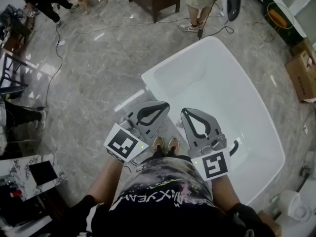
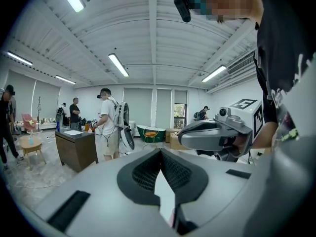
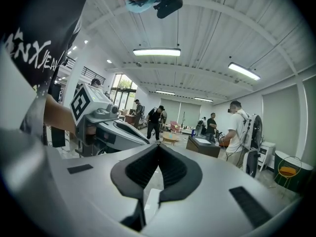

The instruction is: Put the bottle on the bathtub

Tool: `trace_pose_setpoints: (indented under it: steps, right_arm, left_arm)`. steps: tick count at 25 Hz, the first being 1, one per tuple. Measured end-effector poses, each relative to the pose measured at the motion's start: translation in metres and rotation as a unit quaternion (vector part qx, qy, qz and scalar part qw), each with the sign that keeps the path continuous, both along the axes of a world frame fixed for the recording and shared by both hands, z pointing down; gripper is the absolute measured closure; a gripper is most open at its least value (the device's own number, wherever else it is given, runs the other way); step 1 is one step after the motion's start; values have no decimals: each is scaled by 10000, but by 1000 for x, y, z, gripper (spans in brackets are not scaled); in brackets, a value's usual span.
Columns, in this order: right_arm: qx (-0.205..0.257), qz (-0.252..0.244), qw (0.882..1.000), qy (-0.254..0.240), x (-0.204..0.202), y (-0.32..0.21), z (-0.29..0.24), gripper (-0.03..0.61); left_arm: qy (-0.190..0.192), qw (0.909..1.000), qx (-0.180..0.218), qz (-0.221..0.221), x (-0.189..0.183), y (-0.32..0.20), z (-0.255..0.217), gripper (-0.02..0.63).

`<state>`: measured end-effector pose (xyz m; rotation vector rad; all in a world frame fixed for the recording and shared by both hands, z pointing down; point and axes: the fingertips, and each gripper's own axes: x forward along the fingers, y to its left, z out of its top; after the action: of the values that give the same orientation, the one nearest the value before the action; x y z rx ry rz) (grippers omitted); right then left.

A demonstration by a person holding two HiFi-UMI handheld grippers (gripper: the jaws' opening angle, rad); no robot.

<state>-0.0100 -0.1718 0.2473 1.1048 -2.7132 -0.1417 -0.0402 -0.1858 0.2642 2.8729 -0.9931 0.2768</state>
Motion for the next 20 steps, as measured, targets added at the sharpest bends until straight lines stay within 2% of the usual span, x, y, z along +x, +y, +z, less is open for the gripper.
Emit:
trace_pose_setpoints:
  steps: [4, 8, 20]
  right_arm:
    - [42, 30, 9999, -158, -1, -4, -7, 577]
    - [103, 2, 9998, -142, -2, -4, -8, 578]
    - [139, -55, 9999, -64, -5, -2, -7, 579]
  left_arm:
    - [-1, 10000, 0, -1, -4, -5, -2, 600]
    - [-84, 10000, -31, 11, -6, -5, 1, 600]
    - [-22, 10000, 38, -52, -9, -3, -1, 600]
